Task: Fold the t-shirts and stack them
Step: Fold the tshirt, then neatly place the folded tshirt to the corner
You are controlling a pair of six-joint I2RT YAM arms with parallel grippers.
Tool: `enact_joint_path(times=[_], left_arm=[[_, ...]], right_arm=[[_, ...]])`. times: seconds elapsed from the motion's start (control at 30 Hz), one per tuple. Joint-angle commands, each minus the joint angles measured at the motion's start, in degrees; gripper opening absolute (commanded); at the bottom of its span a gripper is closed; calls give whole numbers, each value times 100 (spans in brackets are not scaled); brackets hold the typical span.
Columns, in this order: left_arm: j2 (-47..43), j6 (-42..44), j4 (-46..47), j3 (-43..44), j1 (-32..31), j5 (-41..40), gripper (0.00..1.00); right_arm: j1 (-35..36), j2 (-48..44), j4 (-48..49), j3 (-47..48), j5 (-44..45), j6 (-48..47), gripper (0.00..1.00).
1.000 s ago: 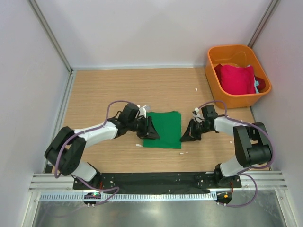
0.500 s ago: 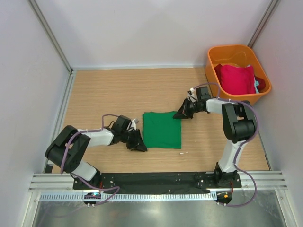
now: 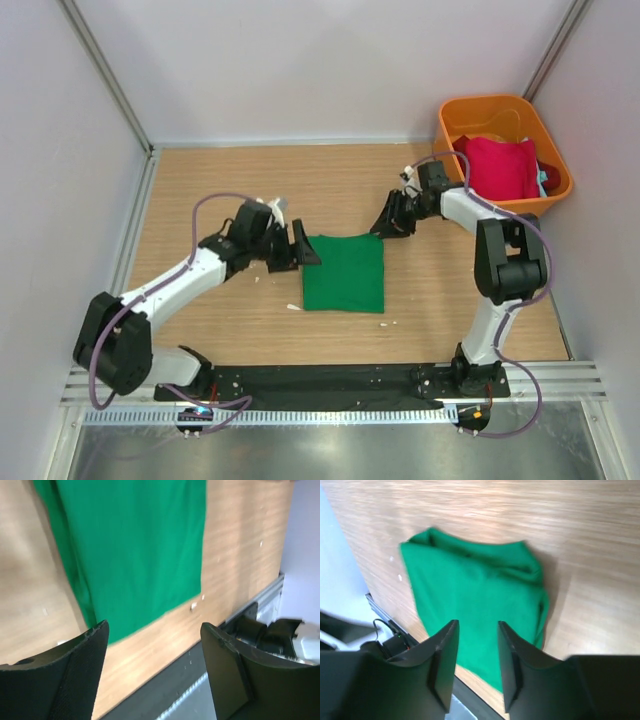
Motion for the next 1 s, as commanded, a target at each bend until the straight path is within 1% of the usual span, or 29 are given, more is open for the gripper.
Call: enact_joint_path(times=[0.0, 0.07, 0.1, 0.17, 0.27, 0.3, 0.4, 0.43, 0.6, 0.7, 0.77, 0.97], left_arm=[[826, 901, -598, 907, 272, -450, 76], [1311, 1225, -694, 1398, 377, -484, 77], [1740, 1340, -738, 1558, 404, -501, 77], [2059, 1656, -774, 1953, 404, -537, 77], [2578, 1894, -818, 2314, 413, -773, 76], [2666, 1991, -792, 2350, 413, -826, 76], [2913, 1940, -494, 2307, 439, -503, 73], [2957, 1904, -371, 2254, 439, -284, 71], [3036, 1632, 78, 1850, 431, -282, 63], [3045, 1421, 394, 1665, 430, -212, 55], [3132, 1342, 483, 1682, 430, -238, 53], [3467, 1219, 641, 1823, 430, -246, 35]], right_arm=[[-36, -981, -898, 456, 391, -449, 44], [-28, -1384, -1067, 474, 392, -502, 46], [-28, -1544, -1172, 448, 383, -502, 47], [-36, -1938, -1287, 317, 357, -493, 47], [-28, -2448, -1288, -26, 260, -441, 47], [-28, -2563, -1279, -140, 251, -423, 47], [-28, -2976, -1270, -553, 181, -335, 47], [-28, -3065, -1253, -737, 163, -326, 47], [-36, -3417, -1288, -1168, 49, -326, 47], [-28, -3522, -1226, -1353, -30, -318, 47], [-28, -3523, -1200, -1433, -65, -326, 47], [-36, -3505, -1191, -1556, -223, -344, 46]])
